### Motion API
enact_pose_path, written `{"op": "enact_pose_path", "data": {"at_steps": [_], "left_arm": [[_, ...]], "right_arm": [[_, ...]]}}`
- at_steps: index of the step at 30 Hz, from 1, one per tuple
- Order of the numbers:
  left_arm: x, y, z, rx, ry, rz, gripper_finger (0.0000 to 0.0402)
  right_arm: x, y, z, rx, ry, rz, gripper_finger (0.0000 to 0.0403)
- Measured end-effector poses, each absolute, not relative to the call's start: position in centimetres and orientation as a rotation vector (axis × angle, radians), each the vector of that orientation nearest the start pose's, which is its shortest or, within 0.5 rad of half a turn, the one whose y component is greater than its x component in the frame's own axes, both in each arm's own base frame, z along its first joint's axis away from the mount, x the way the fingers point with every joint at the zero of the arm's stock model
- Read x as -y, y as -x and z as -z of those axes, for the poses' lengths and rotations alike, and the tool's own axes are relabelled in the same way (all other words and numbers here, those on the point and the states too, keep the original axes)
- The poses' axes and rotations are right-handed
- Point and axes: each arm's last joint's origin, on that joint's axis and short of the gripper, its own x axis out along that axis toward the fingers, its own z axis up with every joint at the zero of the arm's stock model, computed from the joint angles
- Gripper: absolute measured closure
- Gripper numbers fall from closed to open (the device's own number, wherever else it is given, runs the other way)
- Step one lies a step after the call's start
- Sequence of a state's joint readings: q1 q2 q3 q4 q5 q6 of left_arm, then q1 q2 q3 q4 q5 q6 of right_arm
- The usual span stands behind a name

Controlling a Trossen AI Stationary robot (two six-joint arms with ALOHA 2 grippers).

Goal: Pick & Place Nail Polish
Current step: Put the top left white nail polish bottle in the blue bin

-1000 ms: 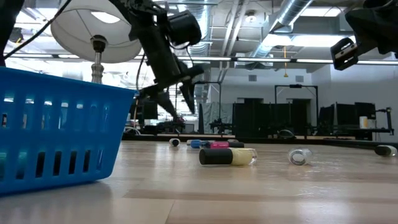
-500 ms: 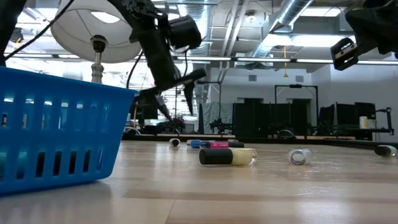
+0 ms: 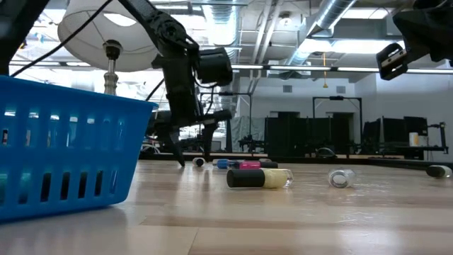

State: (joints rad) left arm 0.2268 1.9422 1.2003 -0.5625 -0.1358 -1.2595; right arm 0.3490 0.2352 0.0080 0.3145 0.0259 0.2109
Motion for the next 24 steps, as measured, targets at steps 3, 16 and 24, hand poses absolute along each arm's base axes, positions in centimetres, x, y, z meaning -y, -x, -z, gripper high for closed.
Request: {"op": "enact_pose_path", "data": {"at_steps": [3, 16, 24], "left_arm": [[-8.6, -35.2, -13.0, -0.936, 1.114, -1.115, 0.0173], [-10.3, -34.3, -13.4, -0.948, 1.184, -1.146, 0.0251], [-10.4, -34.1, -13.3, -0.983, 1.152, -1.132, 0.0338]], "right_arm": [[-3.8, -10.5, -17.7, 0.052, -0.225, -0.331, 0.0403], [-3.8, -10.5, -17.7, 0.053, -0.226, -0.331, 0.0403], [-3.8, -10.5, -17.7, 0.053, -0.225, -0.331, 0.0403]]}}
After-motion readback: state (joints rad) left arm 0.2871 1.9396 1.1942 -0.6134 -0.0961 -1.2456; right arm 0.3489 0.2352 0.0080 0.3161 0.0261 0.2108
